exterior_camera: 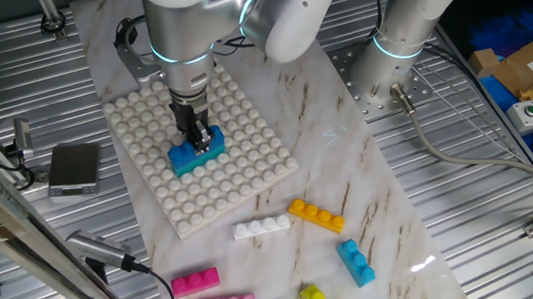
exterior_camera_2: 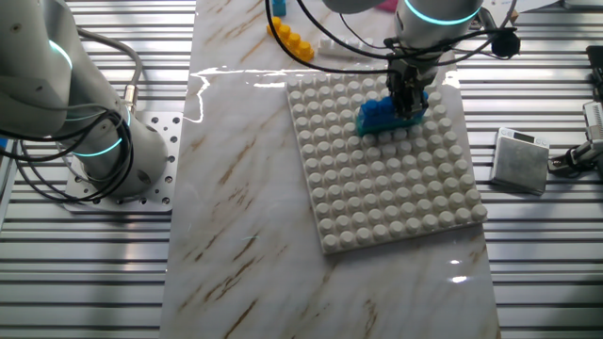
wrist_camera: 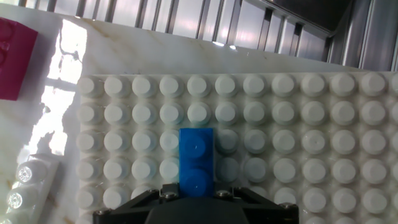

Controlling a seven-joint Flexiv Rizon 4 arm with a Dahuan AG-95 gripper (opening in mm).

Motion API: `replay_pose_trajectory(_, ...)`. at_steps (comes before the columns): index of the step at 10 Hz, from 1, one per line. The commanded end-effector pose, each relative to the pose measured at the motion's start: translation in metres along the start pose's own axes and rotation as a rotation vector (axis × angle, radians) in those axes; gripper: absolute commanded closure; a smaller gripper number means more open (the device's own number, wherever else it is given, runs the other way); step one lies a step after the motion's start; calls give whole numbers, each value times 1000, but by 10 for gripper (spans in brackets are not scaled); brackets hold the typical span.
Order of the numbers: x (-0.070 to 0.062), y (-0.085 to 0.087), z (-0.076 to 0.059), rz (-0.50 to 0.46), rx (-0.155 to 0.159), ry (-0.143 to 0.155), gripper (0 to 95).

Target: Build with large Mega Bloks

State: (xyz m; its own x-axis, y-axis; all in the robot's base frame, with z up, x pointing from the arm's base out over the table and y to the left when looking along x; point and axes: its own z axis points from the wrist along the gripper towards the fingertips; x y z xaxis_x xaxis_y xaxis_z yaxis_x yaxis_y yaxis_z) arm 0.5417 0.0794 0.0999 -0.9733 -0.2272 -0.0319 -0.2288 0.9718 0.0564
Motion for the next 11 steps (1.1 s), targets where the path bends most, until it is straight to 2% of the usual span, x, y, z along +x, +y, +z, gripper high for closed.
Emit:
replay_pose_trajectory(1,1,0,-3,-16,1,-5,760)
replay_pose_trajectory(5,1,0,-3,-14,2,-6,760)
replay_pose_trajectory(7,1,-1,-1,-21,-3,-12,380)
replay_pose_trajectory(9,1,-1,-1,-27,-9,-16,380)
replay_pose_trajectory(10,1,-1,-1,-30,-14,-19,190)
replay_pose_trajectory(11,1,-1,-2,-33,-18,-19,190)
